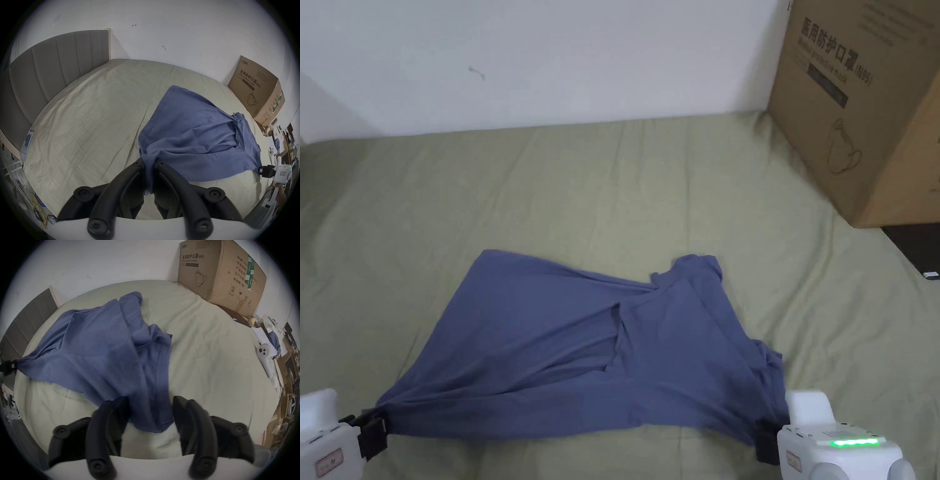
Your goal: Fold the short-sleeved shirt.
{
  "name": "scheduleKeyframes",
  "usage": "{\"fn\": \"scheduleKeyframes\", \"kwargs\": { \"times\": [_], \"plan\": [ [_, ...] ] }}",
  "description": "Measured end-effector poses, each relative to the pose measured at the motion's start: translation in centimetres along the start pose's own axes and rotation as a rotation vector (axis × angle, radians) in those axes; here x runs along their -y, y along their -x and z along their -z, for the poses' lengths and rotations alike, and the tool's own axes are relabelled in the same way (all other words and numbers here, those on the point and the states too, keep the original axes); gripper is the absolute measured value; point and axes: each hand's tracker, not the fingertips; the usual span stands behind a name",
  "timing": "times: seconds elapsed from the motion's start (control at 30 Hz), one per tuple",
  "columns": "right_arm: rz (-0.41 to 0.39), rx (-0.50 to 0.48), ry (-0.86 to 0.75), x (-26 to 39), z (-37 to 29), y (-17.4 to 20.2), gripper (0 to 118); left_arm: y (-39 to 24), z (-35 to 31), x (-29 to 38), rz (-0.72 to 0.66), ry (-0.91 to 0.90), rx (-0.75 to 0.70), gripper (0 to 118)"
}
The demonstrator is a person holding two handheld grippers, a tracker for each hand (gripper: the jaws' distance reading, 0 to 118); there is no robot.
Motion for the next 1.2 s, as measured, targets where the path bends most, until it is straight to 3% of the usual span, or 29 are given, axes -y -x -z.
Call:
{"fn": "scheduleKeyframes", "kwargs": {
  "times": [0.07, 0.17, 0.3, 0.43, 0.8, 1.2],
  "plan": [
    [-0.020, -0.019, -0.036, -0.2, -0.3, 0.3, 7, 0.0, 0.0, -0.1, -0.009, 0.001, -0.002, 8],
    [-0.028, -0.018, -0.059, -0.9, -1.5, 0.9, 6, -0.2, -0.8, -0.2, -0.039, -0.017, 0.005, 8],
    [0.023, -0.049, -0.190, -2.9, -5.2, 0.1, 6, -0.2, -2.4, -1.6, -0.086, -0.069, 0.039, 8],
    [0.017, -0.076, -0.304, -7.0, -9.7, -0.3, 6, -0.9, -4.8, -5.0, -0.079, -0.158, 0.073, 8],
    [0.011, -0.119, -0.632, -24.0, -20.0, -2.0, 6, -5.5, -12.4, -20.3, 0.051, -0.419, 0.090, 8],
    [0.034, -0.150, -0.801, -41.2, -23.1, -1.3, 6, -9.0, -12.9, -37.2, 0.048, -0.535, 0.049, 8]
  ]
}}
